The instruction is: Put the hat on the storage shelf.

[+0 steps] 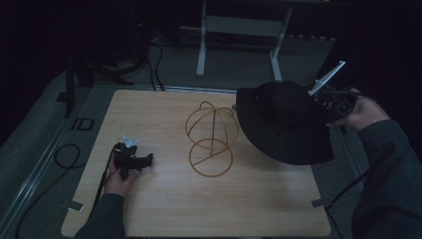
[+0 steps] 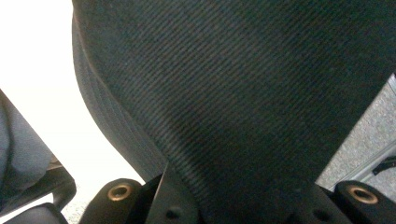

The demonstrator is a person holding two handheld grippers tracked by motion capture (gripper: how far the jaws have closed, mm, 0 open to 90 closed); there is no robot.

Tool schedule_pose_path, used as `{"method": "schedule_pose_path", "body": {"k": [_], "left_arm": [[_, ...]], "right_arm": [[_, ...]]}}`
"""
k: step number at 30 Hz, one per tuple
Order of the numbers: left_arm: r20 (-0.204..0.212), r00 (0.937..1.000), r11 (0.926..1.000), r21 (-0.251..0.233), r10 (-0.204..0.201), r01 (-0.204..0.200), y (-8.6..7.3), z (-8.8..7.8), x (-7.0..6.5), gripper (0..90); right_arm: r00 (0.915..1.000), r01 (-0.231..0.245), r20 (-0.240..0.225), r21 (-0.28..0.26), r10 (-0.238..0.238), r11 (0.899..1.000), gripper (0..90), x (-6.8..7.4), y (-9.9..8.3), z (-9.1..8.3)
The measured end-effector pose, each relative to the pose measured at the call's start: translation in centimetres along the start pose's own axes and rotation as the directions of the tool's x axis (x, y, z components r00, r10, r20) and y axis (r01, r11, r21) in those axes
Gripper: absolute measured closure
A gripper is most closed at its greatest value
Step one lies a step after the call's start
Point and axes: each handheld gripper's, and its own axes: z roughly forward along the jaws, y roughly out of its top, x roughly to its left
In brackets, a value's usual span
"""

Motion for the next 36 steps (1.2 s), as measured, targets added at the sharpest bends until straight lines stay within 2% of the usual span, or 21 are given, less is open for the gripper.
{"method": "schedule_pose_path", "body": {"k": [27,36], "left_arm": [[0.0,1.0,1.0,0.0,0.0,0.0,0.0,0.0,0.0,13.3],[0.0,1.0,1.0,0.001,-0.001,0.001,0.0,0.0,0.0,13.2]], "right_arm": [[0.9954,0.09,-0.025,-0.088,-0.093,0.992,85.7,1.3,1.4,-2.6],[0.9903,0.132,-0.031,-0.101,-0.135,0.986,85.8,2.0,2.1,-3.0]]}}
